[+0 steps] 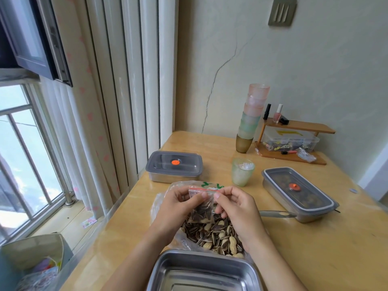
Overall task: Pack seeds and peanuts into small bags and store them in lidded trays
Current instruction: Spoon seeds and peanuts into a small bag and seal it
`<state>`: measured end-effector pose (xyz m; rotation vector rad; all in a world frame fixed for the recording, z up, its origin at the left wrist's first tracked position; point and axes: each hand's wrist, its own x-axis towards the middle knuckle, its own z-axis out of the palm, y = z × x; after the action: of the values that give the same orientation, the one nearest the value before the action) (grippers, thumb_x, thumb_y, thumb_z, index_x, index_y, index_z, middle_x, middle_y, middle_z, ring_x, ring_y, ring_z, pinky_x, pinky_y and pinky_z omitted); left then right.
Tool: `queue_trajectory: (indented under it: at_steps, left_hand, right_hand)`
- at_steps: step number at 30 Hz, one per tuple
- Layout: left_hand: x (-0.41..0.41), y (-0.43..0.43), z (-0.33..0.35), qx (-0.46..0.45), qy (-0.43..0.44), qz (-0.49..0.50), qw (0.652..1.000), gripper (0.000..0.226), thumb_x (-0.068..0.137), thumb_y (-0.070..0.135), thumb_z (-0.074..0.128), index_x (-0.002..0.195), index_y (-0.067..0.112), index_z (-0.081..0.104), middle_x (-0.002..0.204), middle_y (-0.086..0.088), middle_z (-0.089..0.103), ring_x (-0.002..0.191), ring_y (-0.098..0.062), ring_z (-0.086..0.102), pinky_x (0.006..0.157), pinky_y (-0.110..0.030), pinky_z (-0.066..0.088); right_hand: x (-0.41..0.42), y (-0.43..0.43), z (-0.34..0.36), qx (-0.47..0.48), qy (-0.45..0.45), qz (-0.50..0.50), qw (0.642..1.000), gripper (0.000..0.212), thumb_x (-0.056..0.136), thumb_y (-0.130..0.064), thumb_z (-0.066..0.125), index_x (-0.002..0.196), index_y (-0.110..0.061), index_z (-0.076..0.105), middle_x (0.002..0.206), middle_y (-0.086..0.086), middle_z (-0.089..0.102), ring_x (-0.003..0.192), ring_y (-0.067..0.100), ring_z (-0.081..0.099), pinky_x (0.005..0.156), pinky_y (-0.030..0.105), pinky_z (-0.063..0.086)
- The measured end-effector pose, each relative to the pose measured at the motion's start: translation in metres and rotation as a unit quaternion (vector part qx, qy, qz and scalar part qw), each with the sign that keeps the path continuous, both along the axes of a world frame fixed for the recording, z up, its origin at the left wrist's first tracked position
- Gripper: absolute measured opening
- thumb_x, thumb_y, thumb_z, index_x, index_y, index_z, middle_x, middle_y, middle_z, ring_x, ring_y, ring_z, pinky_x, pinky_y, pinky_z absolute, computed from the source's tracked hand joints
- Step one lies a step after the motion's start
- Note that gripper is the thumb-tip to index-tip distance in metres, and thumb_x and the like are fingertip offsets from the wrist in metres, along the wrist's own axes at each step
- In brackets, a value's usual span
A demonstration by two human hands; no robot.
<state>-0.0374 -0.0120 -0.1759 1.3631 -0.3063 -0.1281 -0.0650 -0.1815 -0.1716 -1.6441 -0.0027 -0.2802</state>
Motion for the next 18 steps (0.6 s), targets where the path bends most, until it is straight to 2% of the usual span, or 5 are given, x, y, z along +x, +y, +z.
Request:
queue_trajectory:
  at_steps: [4, 11, 14, 18]
  left_hand:
    - [0.0001, 0.0018, -0.0012, 0.000, 0.007, 0.002, 1.000, 0.017, 0.095, 0.014, 0.071, 0.107, 0.006, 0.079, 0.101, -0.014, 0.079, 0.092, -0.026, 0.075, 0.082, -0.032, 0.061]
    - [0.0011, 0.0009, -0.0016, -0.007, 0.022, 0.013, 1.000, 0.015, 0.093, 0.013, 0.072, 0.104, 0.006, 0.080, 0.097, -0.015, 0.079, 0.088, -0.025, 0.075, 0.079, -0.033, 0.061]
    - [-0.0003, 0.0011, 0.0001, -0.011, 0.020, 0.014, 1.000, 0.014, 0.094, 0.012, 0.071, 0.103, 0.004, 0.079, 0.096, -0.014, 0.079, 0.087, -0.023, 0.075, 0.078, -0.030, 0.062]
    - [-0.0007, 0.0010, 0.0004, -0.008, 0.017, 0.015, 1.000, 0.014, 0.094, 0.012, 0.071, 0.101, 0.004, 0.079, 0.095, -0.015, 0.079, 0.085, -0.022, 0.075, 0.079, -0.032, 0.062]
  right_hand:
    - [-0.0003, -0.0007, -0.0018, -0.001, 0.005, 0.007, 1.000, 0.009, 0.097, -0.009, 0.068, 0.092, -0.002, 0.070, 0.067, 0.001, 0.067, 0.059, 0.006, 0.059, 0.057, 0.019, 0.047]
    - [0.0009, 0.0002, -0.0019, -0.016, -0.008, -0.002, 1.000, 0.006, 0.095, -0.006, 0.070, 0.091, -0.003, 0.068, 0.072, 0.002, 0.069, 0.063, 0.011, 0.061, 0.057, 0.022, 0.047]
    - [0.0006, 0.0000, -0.0013, -0.023, -0.018, -0.002, 1.000, 0.006, 0.095, -0.005, 0.069, 0.091, -0.003, 0.068, 0.070, 0.000, 0.068, 0.062, 0.010, 0.061, 0.057, 0.022, 0.047]
    - [0.0007, 0.0000, -0.0019, -0.028, -0.018, 0.003, 0.999, 0.006, 0.095, -0.005, 0.069, 0.090, -0.004, 0.068, 0.067, -0.001, 0.066, 0.062, 0.010, 0.061, 0.058, 0.023, 0.047]
